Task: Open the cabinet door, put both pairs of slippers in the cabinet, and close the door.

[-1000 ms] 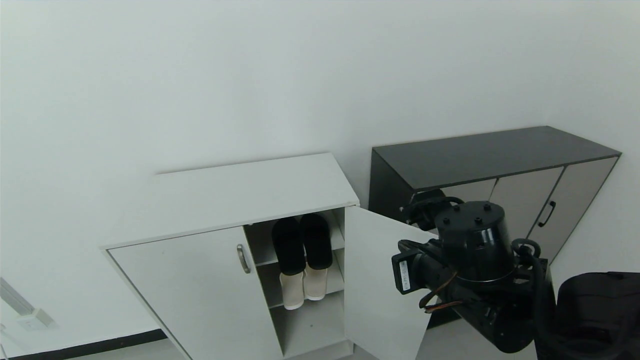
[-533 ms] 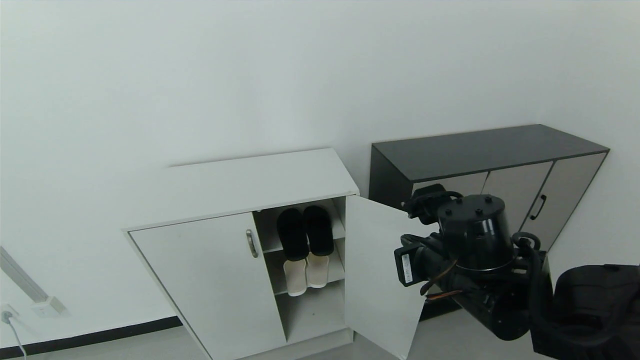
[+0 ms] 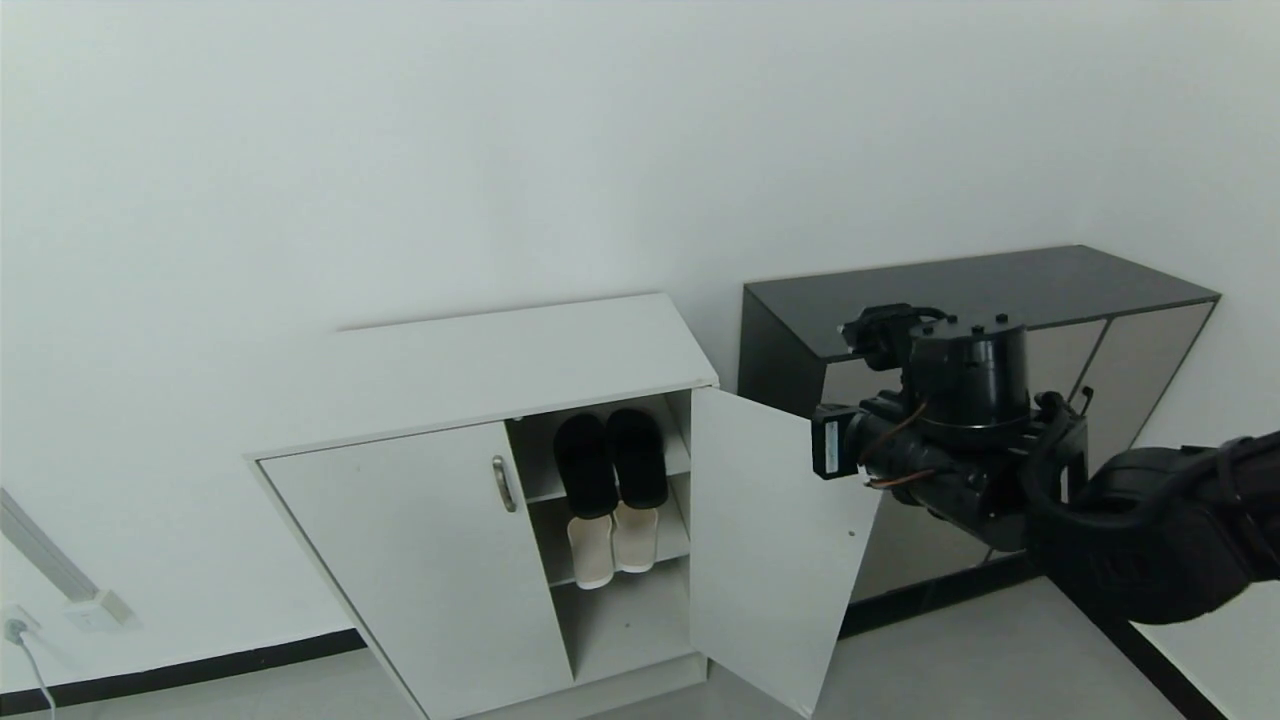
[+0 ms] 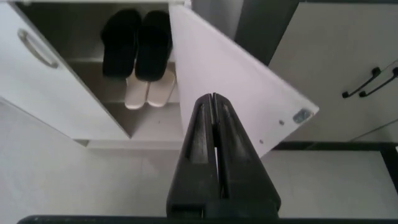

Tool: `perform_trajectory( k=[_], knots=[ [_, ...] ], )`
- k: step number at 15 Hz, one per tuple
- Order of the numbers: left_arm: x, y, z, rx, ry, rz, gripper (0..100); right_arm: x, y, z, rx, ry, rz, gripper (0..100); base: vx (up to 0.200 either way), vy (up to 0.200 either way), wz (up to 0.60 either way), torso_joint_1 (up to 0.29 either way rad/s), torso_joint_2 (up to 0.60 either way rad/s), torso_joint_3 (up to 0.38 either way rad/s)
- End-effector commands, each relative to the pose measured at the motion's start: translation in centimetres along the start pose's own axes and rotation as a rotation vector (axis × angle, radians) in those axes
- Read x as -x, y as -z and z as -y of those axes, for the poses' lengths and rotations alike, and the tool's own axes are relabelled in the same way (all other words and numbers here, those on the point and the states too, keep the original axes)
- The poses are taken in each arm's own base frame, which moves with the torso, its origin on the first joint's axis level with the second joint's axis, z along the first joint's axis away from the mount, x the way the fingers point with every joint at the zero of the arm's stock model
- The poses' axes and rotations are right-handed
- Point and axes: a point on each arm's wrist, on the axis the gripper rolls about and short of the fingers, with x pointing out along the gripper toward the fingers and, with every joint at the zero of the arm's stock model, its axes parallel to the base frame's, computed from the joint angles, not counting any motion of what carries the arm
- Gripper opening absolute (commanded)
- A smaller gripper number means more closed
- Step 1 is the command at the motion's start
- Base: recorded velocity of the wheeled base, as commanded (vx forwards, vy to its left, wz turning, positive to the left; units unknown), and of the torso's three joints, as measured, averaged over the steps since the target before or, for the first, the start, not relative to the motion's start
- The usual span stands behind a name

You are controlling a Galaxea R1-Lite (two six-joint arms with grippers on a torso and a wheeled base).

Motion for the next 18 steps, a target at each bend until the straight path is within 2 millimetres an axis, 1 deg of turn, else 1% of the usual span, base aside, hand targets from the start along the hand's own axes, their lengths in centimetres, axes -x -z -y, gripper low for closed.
perform_trajectory(
  k=[1, 3, 5, 6, 9, 11, 15, 18],
  knots=[
    [0.0, 0.0, 0.0, 0.0, 0.0, 0.001, 0, -4.0, -0.9, 1.4, -0.022, 0.05, 0.005, 0, 0.0, 0.0, 0.0, 0.0, 0.0, 0.0],
    [0.0, 0.0, 0.0, 0.0, 0.0, 0.001, 0, -5.9, -1.4, 2.8, -0.034, 0.062, -0.039, 0, 0.0, 0.0, 0.0, 0.0, 0.0, 0.0],
    [0.0, 0.0, 0.0, 0.0, 0.0, 0.001, 0, -7.4, -1.3, 3.7, -0.044, 0.081, -0.053, 0, 0.0, 0.0, 0.0, 0.0, 0.0, 0.0],
    [0.0, -0.1, 0.0, 0.0, 0.0, 0.002, 0, -8.4, -0.8, 4.0, -0.044, 0.093, -0.064, 0, 0.0, 0.0, 0.0, 0.0, 0.0, 0.0],
    [0.0, 0.0, 0.0, 0.0, 0.0, 0.001, 0, -10.5, 0.8, 4.9, -0.045, 0.114, -0.099, 0, 0.0, 0.0, 0.0, 0.0, 0.0, 0.0],
    [0.0, 0.0, 0.0, 0.0, 0.0, 0.001, 0, -11.9, 1.6, 6.1, -0.051, 0.139, -0.115, 0, 0.0, 0.0, 0.0, 0.0, 0.0, 0.0],
    [0.0, -0.1, 0.0, 0.0, 0.0, 0.002, 0, -13.7, 3.0, 7.6, -0.06, 0.162, -0.141, 0, 0.0, 0.0, 0.0, 0.0, 0.0, 0.0],
    [0.0, 0.0, 0.0, 0.0, 0.0, 0.001, 0, -14.1, 3.3, 7.8, -0.061, 0.167, -0.145, 0, 0.0, 0.0, 0.0, 0.0, 0.0, 0.0]
  ],
)
